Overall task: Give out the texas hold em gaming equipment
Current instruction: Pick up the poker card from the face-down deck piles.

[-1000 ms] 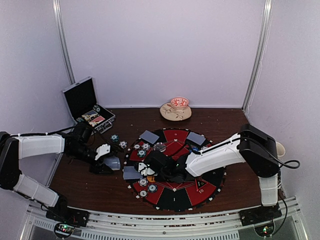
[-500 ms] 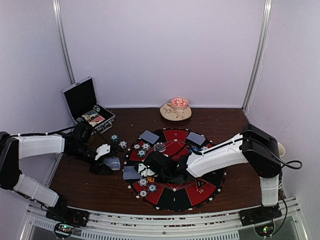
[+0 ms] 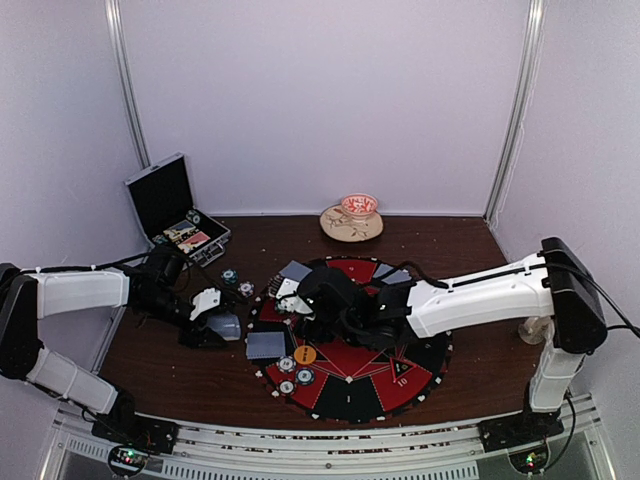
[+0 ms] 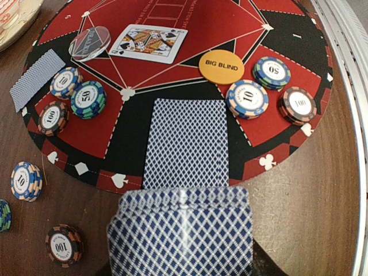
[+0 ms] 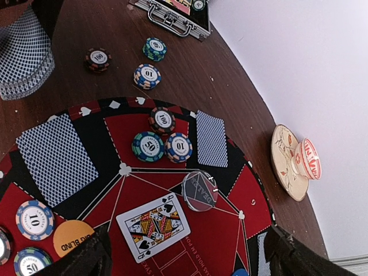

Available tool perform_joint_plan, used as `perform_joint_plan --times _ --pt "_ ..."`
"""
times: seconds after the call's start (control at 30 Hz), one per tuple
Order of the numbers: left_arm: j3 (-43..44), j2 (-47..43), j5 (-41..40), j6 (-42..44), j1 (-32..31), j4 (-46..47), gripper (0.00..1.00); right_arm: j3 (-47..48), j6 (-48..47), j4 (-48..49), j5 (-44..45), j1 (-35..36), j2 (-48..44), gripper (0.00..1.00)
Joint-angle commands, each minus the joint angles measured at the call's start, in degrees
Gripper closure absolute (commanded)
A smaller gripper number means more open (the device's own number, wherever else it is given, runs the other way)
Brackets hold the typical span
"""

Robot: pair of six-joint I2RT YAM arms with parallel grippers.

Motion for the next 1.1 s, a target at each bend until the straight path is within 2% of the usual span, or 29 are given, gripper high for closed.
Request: perform_joint_plan --times 0.0,0.07,0.2,0.37,0.57,0.8,1.07 --pt "0.26 -0.24 1.0 0.18 0.11 1.25 0.48 1.09 10.16 1.24 -2.87 0.05 -2.91 0.04" --pt "0.26 -0.22 1.11 0.14 0.15 1.23 0.48 1.04 13.81 2.47 -6.97 -0.14 -3.91 0.0" --pt "0.26 -0.17 1.05 0.17 0.16 1.25 0.48 2.09 22.32 5.34 -11.68 -0.7 -3.41 0.0" --pt "0.18 -0.51 1.11 0.11 0.15 1.21 0.48 6.81 37.0 6.13 -22.54 -3.4 2.08 0.0" --pt "0.17 -0.54 1.15 0.09 0.11 1.25 0.48 6.77 54.09 16.04 -36.01 -7.06 9.21 0.0" --pt "0.08 -0.73 1.28 0.21 0.11 1.25 0.48 10.0 60.13 22.13 -44.08 -7.44 16.09 0.0" --pt "0.08 -0.76 1.24 0.28 0.18 1.25 0.48 14.42 64.2 24.25 -47.93 -7.23 21.95 0.03"
